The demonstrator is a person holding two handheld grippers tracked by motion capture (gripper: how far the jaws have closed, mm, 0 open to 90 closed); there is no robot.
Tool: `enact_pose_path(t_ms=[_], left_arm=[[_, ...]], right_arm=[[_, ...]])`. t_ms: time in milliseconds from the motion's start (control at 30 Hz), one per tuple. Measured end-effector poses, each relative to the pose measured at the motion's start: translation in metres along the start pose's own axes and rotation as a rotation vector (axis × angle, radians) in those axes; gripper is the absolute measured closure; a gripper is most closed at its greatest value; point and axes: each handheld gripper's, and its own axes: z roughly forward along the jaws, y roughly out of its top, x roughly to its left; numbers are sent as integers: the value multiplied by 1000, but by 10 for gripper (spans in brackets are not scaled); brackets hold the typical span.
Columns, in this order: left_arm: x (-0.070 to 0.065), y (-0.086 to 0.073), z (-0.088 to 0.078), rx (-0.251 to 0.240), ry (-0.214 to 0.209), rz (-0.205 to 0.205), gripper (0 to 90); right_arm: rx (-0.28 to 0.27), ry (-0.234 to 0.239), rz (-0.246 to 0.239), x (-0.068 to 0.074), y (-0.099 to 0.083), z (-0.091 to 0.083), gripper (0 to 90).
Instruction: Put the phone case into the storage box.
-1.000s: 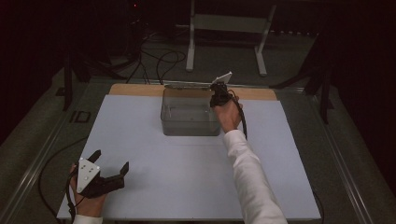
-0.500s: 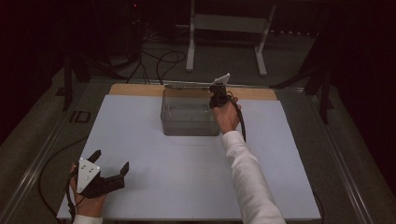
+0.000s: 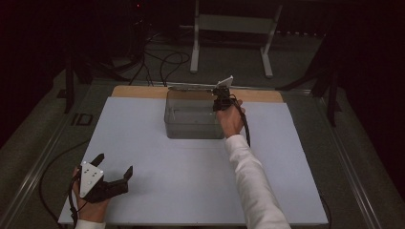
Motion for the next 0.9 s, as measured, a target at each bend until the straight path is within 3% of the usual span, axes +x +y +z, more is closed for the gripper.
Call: enact_pose_path(t_ms=[233, 533, 667, 900], left_arm=[[-1, 0, -1, 0, -1, 4, 5], [-2, 0, -1, 5, -2, 9, 5], [-2, 0, 0, 4, -4, 7, 5], [-2, 0, -1, 4, -2, 8, 5]], right_arm=[[-29, 16, -39, 3, -1, -4, 667], [-105, 12, -163, 4, -4, -19, 560], [-123, 58, -177, -1, -5, -26, 505], [-174, 86, -231, -7, -10, -36, 367]])
